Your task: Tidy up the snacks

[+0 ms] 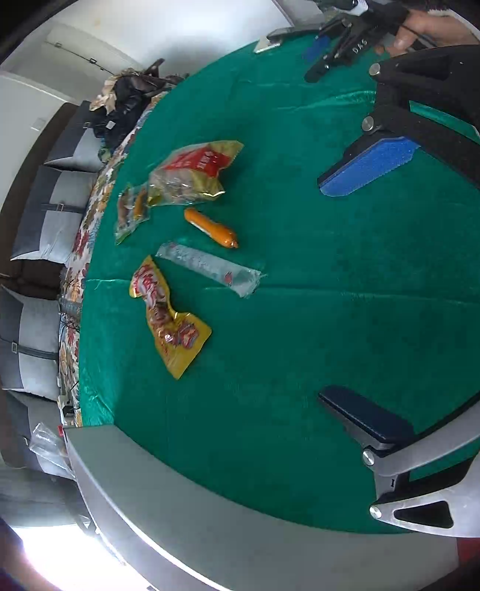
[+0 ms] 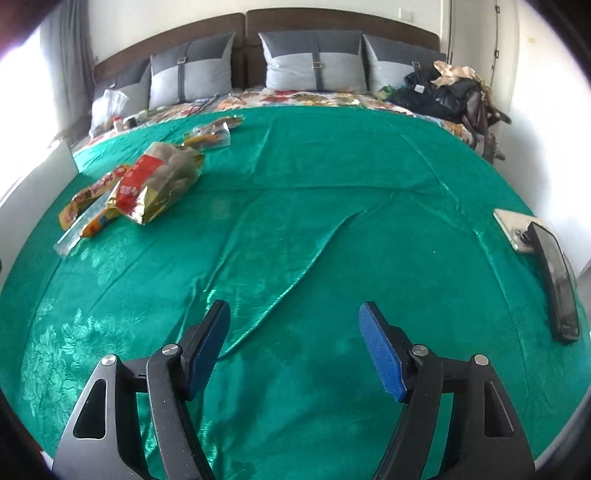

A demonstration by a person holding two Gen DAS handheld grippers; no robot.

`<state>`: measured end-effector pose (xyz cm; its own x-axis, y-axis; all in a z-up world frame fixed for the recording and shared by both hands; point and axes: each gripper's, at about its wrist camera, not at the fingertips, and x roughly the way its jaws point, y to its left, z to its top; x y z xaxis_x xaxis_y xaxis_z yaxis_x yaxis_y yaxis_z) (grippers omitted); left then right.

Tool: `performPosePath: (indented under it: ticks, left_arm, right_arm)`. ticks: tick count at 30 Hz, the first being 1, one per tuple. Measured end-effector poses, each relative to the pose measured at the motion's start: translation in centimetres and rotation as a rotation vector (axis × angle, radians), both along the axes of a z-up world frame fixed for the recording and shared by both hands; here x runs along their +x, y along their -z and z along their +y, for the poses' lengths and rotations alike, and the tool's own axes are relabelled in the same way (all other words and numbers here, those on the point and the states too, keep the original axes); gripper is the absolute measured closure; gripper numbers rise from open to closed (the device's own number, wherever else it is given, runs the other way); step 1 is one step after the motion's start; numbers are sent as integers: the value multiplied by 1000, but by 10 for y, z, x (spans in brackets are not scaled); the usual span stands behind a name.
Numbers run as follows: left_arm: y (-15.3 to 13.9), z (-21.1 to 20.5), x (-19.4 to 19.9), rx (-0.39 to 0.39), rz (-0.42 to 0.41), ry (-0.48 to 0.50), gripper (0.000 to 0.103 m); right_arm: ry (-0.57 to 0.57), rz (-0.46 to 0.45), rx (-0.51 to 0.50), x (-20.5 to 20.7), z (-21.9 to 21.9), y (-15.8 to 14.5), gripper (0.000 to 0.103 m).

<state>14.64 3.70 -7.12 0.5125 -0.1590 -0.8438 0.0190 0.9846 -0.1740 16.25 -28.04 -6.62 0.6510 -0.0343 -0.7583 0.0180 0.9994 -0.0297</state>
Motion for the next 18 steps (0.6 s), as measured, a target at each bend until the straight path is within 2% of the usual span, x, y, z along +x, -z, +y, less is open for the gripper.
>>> performPosePath:
  ticks: [4, 7, 11, 18]
  left_arm:
    - [20, -16, 15, 69, 0, 30, 2]
    - [32, -16, 20, 89, 0, 20, 2]
    - [38, -22, 12, 151, -70, 33, 0]
    - [39, -21, 10, 151, -90, 41, 0]
  right_arm:
    - [-10, 28, -25, 0, -7, 9, 27]
    - [-19, 31, -18, 4, -9, 12, 27]
    - [-21, 41, 2, 5, -10, 14, 25]
    - [-7, 53, 16, 7, -12, 17, 16]
